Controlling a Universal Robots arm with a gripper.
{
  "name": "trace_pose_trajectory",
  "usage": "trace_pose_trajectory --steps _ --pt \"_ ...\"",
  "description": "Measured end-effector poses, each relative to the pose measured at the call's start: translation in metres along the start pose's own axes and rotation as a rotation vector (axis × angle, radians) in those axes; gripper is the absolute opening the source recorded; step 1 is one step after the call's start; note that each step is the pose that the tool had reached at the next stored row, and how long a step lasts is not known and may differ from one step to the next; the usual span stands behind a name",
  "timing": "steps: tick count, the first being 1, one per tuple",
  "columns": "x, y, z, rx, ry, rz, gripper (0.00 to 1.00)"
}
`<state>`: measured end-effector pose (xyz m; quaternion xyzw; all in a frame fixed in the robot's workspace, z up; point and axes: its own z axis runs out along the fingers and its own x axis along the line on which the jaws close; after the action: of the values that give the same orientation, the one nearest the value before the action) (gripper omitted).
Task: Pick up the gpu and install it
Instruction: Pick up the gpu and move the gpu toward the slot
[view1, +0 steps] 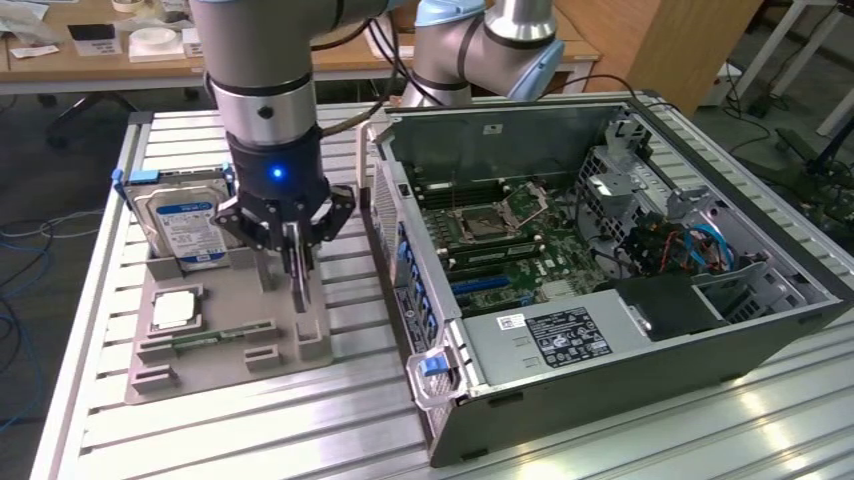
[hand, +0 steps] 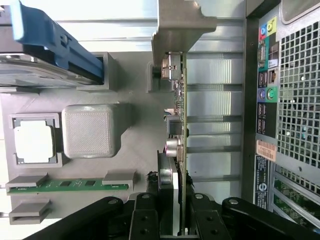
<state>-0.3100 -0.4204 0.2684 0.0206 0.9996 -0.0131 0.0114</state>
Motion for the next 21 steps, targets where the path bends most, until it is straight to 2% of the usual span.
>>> trace_pose_trajectory --steps 15,21 --pt "-0.001 -0.0010 -0.0372 0.0000 0.0000 0.000 0.28" --pt "-0.001 -0.0014 -0.0552 0.0000 0.0001 0.000 0.28"
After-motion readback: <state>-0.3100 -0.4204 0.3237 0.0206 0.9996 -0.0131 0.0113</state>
